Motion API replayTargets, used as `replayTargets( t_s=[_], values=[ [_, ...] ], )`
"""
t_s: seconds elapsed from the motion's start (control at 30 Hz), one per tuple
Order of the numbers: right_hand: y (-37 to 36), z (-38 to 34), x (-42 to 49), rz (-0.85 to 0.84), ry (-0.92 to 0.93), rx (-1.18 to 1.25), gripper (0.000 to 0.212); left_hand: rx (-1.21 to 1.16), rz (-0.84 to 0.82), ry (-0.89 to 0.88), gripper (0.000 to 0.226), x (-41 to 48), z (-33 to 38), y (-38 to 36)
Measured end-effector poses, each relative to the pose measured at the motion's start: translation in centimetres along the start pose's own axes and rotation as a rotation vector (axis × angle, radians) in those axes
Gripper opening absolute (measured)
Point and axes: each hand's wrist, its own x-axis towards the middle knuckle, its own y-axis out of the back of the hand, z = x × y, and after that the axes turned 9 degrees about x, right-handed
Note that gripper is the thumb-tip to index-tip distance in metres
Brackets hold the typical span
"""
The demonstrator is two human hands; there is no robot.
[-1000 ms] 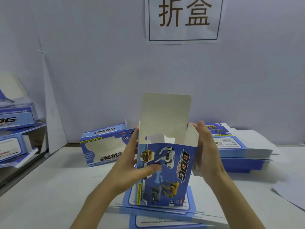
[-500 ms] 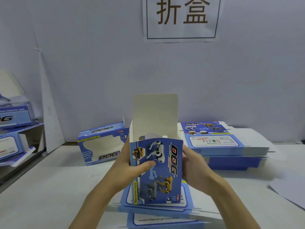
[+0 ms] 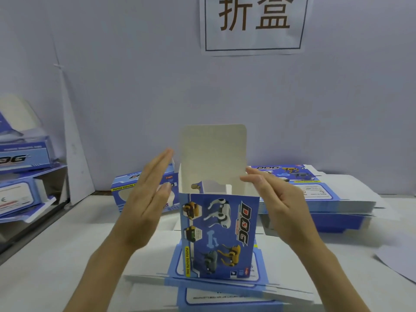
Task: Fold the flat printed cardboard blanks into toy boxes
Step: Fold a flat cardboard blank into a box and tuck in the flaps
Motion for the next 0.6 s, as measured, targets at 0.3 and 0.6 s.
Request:
replayTargets(
  t_s=[0.3,0.6],
  values=[
    [-0.2,1.5,-0.2,0.064,0.018,0.045,0.027,0.271,0.187,-0.21,0.037,-0.1,-0.6,-1.0],
    [-1.7,1.9,-0.8,0.238,0.014,0.198,0.031,0.054,0.491,0.003,0.018,-1.5,-1.7,-4.6]
  ],
)
